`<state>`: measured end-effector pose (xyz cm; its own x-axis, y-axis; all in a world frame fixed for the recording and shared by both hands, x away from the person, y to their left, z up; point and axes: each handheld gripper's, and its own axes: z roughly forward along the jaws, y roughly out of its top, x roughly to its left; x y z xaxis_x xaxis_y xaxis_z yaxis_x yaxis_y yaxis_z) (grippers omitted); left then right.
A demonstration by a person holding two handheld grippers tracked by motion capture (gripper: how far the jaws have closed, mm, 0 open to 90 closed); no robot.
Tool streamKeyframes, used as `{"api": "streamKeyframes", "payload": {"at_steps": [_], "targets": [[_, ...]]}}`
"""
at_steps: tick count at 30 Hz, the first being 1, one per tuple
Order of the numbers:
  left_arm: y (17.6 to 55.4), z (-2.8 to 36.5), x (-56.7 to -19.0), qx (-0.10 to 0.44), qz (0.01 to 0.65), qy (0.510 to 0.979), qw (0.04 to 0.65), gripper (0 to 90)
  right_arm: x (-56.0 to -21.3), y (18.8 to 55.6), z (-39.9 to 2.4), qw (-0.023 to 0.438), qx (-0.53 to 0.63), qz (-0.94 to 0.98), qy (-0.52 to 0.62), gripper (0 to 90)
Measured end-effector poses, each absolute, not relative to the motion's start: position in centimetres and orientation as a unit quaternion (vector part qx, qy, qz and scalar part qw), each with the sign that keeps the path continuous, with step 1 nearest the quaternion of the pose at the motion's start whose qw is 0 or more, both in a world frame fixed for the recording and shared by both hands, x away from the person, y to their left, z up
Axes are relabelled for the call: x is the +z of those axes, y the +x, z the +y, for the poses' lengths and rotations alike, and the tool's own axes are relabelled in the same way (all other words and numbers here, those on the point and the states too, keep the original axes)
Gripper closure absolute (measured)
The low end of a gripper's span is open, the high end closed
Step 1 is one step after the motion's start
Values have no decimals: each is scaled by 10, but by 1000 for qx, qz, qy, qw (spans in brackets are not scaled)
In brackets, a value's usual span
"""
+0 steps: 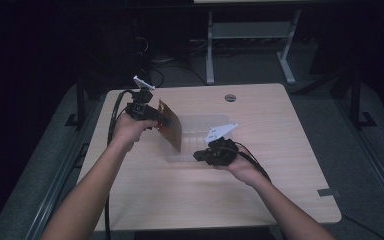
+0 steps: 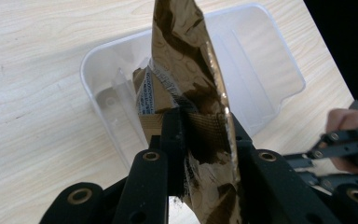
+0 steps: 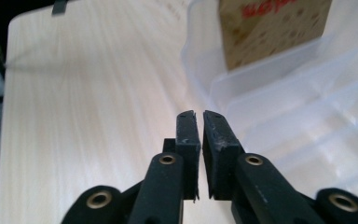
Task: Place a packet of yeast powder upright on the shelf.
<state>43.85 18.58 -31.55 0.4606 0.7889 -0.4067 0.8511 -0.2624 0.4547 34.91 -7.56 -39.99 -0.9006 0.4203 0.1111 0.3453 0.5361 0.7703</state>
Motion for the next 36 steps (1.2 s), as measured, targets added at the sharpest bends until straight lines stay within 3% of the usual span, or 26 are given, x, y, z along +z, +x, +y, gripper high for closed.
{"api": "streamKeyframes", "payload": {"at_steps": [11, 18, 25, 30, 36], "targets": [[445, 176, -325, -55, 515, 794, 319, 710, -407, 314, -112, 24, 411, 886, 214, 720], [440, 178, -319, -20, 491, 801, 342, 453, -418, 298, -133, 14, 395, 890, 227, 649], [433, 187, -312, -10, 458, 813, 360, 275, -425, 291, -150, 21, 390, 889, 241, 542], [420, 193, -307, 14, 421, 833, 358, 195, -428, 285, -156, 17, 388, 888, 244, 503], [401, 207, -306, 41, 392, 840, 374, 179, -431, 278, -161, 21, 382, 889, 253, 443]]}}
